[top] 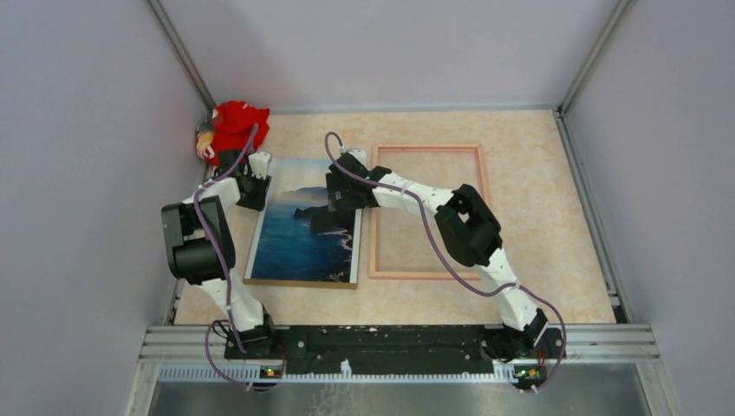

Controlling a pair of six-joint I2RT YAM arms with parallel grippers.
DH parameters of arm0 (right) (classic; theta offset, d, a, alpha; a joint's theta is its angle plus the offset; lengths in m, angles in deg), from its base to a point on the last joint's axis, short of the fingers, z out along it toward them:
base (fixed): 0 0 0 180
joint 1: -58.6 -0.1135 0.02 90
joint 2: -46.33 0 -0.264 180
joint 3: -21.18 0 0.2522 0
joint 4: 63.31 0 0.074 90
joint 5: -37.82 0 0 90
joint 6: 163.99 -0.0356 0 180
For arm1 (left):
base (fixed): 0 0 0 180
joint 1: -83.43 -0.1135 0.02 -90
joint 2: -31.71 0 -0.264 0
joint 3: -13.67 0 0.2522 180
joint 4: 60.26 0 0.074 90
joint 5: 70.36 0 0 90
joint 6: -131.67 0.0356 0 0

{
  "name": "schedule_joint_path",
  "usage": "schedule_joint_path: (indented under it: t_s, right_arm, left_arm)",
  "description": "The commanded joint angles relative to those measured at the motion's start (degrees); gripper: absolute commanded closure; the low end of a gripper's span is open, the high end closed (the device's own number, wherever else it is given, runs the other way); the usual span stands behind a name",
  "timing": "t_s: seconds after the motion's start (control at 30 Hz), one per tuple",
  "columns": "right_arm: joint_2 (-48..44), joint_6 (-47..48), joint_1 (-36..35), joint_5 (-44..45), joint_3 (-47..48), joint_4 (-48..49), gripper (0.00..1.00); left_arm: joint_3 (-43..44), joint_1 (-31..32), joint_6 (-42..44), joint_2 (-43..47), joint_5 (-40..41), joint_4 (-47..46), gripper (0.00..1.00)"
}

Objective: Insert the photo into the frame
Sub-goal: Move the photo frame item to the center of the board.

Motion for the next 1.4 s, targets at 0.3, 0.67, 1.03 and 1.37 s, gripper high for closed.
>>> schedule_joint_path:
  t_s: [0.3,0.67,1.03,1.37]
  right_arm:
    - [-0.1,0.0,-0.9,-6.1,1.0,5.5,0.07]
    - [-4.4,-0.8,-1.6,-10.9,-1.5,12.0,0.09]
    - [-4.3,1.3,-2.4,-11.8,-1.1,12.0,0.09]
    - [-4.3,6.5,-4.3,-11.1,1.2,10.6,0.09]
  left_arm:
    - [-2.3,0.7,0.4,-2.4,-2.0,2.6,0.55]
    - [-2.6,0.7,0.4,-3.1,-2.5,2.6,0.56]
    - [-2.8,0.7,0.5,-3.4,-2.6,2.5,0.57]
    - [-2.6,0.7,0.7,-4.2,-2.8,2.7,0.58]
